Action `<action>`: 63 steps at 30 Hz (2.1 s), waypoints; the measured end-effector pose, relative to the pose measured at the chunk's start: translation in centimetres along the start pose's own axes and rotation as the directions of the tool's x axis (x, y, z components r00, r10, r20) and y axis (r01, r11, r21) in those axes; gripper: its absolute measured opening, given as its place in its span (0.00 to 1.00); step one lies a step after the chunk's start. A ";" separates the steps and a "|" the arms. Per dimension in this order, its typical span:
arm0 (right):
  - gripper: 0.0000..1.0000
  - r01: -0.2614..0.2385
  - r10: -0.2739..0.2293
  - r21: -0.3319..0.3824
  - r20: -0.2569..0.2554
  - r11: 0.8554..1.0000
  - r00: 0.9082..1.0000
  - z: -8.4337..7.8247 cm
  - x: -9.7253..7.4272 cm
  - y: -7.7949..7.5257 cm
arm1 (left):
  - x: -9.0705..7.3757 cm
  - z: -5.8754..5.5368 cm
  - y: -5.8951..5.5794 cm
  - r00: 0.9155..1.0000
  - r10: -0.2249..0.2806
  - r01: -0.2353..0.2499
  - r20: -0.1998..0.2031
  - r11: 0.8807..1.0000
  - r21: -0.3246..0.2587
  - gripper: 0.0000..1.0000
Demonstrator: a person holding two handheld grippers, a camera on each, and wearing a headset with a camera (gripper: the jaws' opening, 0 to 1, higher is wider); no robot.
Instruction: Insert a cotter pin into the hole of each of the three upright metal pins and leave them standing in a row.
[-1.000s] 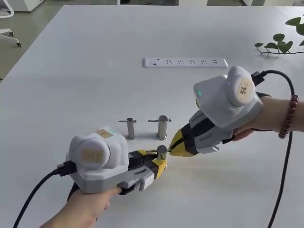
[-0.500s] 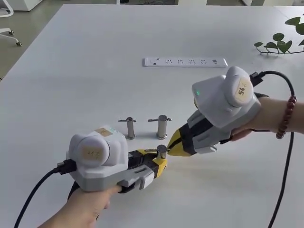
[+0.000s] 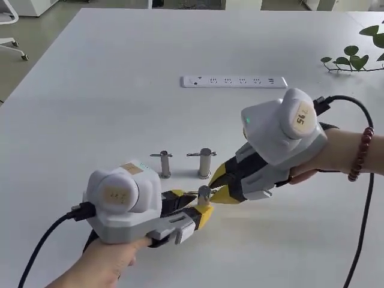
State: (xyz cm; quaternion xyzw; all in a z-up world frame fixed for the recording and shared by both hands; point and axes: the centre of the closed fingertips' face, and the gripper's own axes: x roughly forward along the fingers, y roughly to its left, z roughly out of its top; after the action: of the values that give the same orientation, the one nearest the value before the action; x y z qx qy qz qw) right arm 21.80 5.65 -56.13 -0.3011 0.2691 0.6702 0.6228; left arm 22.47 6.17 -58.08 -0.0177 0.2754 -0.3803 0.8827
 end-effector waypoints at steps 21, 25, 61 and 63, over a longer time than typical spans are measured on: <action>0.00 0.007 -0.007 -0.018 -0.015 1.000 1.000 -0.3 -0.5 0.1 | -2.7 0.5 0.8 0.999 0.034 -0.031 -0.022 0.992 0.124 0.34; 0.00 0.007 -0.007 -0.014 -0.015 1.000 1.000 -0.2 -0.4 0.1 | -3.1 0.9 0.7 0.999 0.029 -0.027 -0.017 0.988 0.151 0.35; 0.09 0.046 -0.050 0.057 0.067 0.997 0.996 1.1 1.3 0.0 | -5.4 2.1 0.4 0.998 0.055 -0.058 0.022 0.988 0.146 0.50; 0.09 0.045 -0.048 0.055 0.067 0.997 0.997 1.1 1.3 0.0 | -5.4 2.0 0.4 0.998 0.055 -0.057 0.020 0.987 0.147 0.50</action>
State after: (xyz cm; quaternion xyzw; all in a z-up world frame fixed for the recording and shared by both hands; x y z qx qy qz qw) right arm 21.69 7.33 -56.31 -0.2674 0.2581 0.6580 0.6549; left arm 20.70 9.79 -53.88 0.0524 0.2398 -0.3746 0.8941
